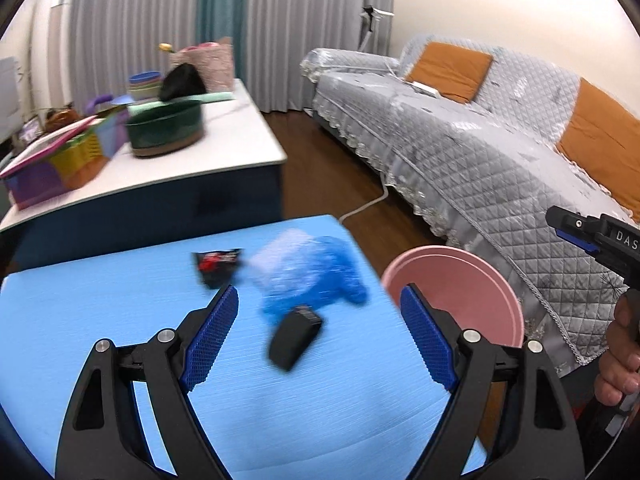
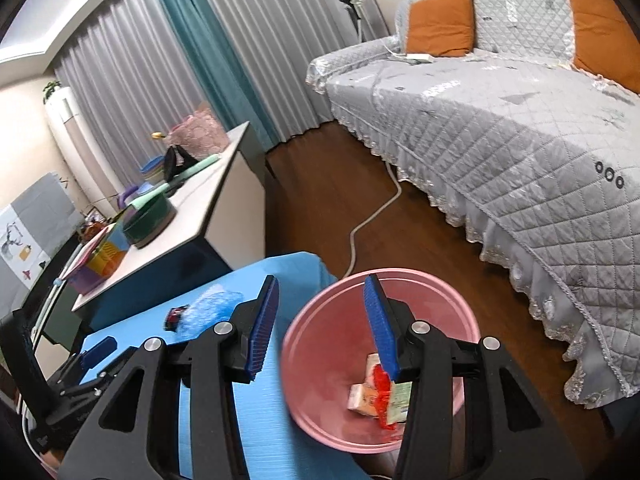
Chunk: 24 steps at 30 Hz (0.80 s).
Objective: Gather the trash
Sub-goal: 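Bring both open tools back over the remaining trash on the table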
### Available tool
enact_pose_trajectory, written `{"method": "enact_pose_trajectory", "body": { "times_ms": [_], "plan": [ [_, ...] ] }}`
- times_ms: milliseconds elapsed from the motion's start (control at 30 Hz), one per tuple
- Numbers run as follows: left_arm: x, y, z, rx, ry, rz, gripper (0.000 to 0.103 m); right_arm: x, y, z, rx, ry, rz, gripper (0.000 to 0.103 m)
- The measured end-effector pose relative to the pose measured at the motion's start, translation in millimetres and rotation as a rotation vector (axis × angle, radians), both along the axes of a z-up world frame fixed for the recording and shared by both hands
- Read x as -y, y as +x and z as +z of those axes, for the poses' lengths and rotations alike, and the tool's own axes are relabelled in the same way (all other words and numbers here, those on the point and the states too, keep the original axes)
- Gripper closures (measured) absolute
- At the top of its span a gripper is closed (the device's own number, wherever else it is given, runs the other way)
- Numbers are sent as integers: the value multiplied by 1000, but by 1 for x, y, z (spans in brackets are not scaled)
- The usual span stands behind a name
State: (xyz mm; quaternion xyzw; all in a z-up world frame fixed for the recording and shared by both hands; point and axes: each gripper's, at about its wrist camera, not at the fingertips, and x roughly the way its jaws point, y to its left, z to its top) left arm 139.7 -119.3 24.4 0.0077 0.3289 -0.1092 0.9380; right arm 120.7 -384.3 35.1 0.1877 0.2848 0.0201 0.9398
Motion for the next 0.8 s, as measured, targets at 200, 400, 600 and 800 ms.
{"method": "enact_pose_trajectory", "body": {
  "times_ms": [200,400,600,800],
  "plan": [
    [-57,-9,12,25,6,80,22,-38,2,-5,4,50,66,60],
    [-106,-4,-5,10,-25,198,32,-94,11,-21,-26,18,170,61],
    [-129,8,-26,-28,-52,244,43,-134,28,-44,-74,-6,246,61],
    [-135,20,-36,-36,-66,261,45,-158,49,-67,-130,-20,292,60]
  ]
}}
